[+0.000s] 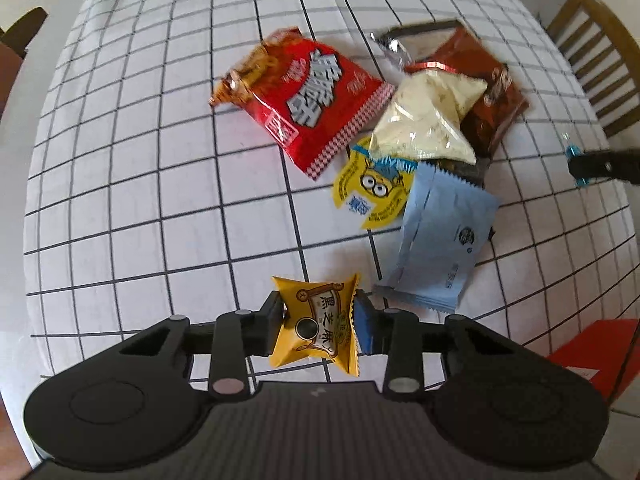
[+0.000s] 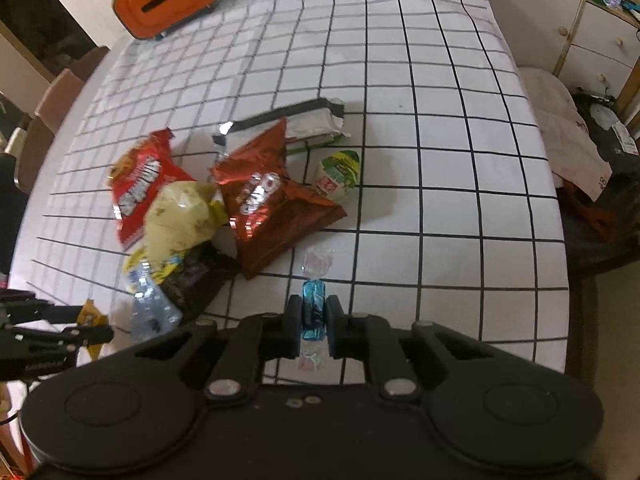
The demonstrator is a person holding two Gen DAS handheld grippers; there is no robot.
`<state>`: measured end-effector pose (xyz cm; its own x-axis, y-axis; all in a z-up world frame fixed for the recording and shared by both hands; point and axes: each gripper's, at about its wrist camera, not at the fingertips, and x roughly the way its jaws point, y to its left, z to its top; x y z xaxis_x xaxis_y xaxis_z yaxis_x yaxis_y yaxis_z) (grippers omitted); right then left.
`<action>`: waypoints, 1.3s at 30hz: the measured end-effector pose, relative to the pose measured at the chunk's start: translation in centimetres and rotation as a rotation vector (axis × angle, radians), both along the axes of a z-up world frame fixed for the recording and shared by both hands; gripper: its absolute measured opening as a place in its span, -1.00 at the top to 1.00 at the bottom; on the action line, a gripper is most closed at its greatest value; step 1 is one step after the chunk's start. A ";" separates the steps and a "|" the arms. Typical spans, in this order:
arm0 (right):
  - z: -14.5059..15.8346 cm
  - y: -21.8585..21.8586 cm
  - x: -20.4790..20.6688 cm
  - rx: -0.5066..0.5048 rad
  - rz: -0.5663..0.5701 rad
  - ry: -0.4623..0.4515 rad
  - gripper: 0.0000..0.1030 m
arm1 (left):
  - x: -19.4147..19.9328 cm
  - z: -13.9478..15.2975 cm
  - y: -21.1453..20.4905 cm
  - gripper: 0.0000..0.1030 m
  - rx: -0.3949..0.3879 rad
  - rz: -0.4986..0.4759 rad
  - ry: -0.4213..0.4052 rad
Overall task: Organize snacks
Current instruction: 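Carry the yellow packet with the left tool while the right tool carries the teal bottle over the box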
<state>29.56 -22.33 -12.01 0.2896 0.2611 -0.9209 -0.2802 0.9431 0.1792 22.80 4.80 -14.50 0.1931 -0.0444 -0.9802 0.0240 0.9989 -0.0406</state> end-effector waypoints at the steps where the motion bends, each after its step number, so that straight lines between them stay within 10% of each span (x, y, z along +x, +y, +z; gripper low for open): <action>1: 0.4 -0.1 -0.3 0.009 0.002 -0.004 0.79 | -0.1 0.4 0.1 0.30 -0.001 0.007 -0.008; 24: 10.2 -2.5 -11.8 0.156 0.178 -0.073 0.79 | -8.7 11.3 -4.6 0.30 -0.057 -0.023 -0.185; 39: 5.5 -1.4 -18.8 0.151 0.264 0.091 0.79 | -15.3 7.9 -9.7 0.30 -0.046 -0.048 -0.058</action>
